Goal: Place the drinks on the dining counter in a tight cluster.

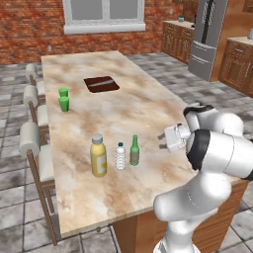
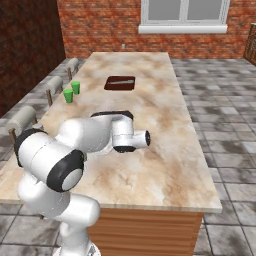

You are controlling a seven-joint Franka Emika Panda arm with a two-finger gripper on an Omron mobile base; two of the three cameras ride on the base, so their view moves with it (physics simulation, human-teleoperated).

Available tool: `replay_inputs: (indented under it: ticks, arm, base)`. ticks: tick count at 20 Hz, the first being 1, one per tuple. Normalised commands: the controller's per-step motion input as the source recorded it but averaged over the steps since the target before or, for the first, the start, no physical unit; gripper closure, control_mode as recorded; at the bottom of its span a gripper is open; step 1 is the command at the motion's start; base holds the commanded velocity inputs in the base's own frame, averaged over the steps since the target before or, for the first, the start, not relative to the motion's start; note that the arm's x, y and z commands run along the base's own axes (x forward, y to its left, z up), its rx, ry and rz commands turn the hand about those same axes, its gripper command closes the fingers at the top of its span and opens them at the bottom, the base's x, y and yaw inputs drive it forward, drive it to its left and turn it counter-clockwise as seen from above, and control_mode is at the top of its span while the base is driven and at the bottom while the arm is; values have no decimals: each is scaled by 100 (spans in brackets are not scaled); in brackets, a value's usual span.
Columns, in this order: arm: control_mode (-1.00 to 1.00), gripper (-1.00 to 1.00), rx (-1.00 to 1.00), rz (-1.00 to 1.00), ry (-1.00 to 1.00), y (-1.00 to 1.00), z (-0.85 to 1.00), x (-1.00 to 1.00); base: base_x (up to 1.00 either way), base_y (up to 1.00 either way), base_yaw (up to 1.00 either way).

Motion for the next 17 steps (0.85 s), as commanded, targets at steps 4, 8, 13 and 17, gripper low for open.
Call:
replay_inputs:
  ticks: [4, 8, 13, 17]
  arm:
    - [-100, -100, -11, -24, 35, -31, 56, -35]
    - [-100, -100, -19, -18, 18, -6, 29, -39]
    - [-100, -100, -24, -21, 0, 0, 33, -59]
    - [-100, -100, -23, -27, 0, 0, 29, -63]
  base:
    - [0, 0, 0]
    - [0, 0, 0]
    - [0, 0, 0]
    - [0, 0, 0]
